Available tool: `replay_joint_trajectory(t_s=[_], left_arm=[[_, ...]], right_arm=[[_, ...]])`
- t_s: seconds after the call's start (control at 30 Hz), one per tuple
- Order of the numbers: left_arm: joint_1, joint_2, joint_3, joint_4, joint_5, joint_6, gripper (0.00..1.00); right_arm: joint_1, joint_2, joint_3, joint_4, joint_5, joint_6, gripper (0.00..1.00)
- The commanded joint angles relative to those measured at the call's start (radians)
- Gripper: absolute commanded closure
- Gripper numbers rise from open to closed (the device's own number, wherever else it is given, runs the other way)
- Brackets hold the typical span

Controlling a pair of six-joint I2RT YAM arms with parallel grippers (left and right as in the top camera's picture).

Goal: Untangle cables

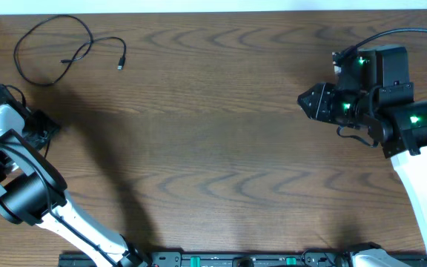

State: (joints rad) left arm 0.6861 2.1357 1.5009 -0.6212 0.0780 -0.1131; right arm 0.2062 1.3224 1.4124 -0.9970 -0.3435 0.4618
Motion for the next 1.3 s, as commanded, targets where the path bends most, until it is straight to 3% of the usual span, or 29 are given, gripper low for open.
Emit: replay_joint_trajectory(t_s=[0.0,0.03,0.17,0.6,0.63,0.67,0.8,0.87,0.9,1.0,1.1,1.27], left_arm=[[0.003,0.062,-0.010,0.005,-0.020,0.010,0.79],[0.006,0.062,-0.010,0.016,-0.026,-0.012,0.85],[0.019,0.062,-0.001,0.050,-0.025,-0.092,0.86],[0.027,0.039,0.180,0.055,-0.018,-0.118,0.92],[0.029,0.039,0.187,0.054,-0.018,-0.131,0.84],[0.031,0.039,0.190,0.052,-0.018,-0.147,0.68],[0.032,0.039,0.190,0.040,0.026,-0.198,0.45],[0.032,0.039,0.190,0.040,0.105,-0.200,0.39],[0.032,0.039,0.190,0.043,0.195,-0.200,0.38],[0.019,0.038,0.190,0.049,0.304,-0.200,0.36],[-0.021,0.029,0.190,0.046,0.315,-0.198,0.34],[-0.140,0.008,0.190,0.051,0.311,-0.195,0.32]], right_arm=[[0.005,0.008,-0.003,0.009,-0.006,-0.005,0.68],[0.005,0.008,-0.003,0.009,-0.006,-0.005,0.68],[0.005,0.008,-0.003,0.009,-0.006,-0.005,0.67],[0.005,0.008,-0.003,0.009,-0.006,-0.006,0.67],[0.005,0.008,-0.003,0.009,-0.006,-0.006,0.67],[0.005,0.008,-0.003,0.010,-0.005,-0.006,0.67],[0.005,0.015,-0.003,-0.001,0.039,-0.007,0.64],[0.005,0.026,-0.003,-0.024,0.115,-0.006,0.56],[0.005,0.038,-0.003,-0.048,0.169,-0.006,0.46],[0.002,0.064,-0.003,-0.089,0.250,-0.006,0.31],[-0.010,0.091,-0.003,-0.109,0.325,-0.006,0.14],[-0.129,0.122,-0.003,-0.103,0.392,0.041,0.01]])
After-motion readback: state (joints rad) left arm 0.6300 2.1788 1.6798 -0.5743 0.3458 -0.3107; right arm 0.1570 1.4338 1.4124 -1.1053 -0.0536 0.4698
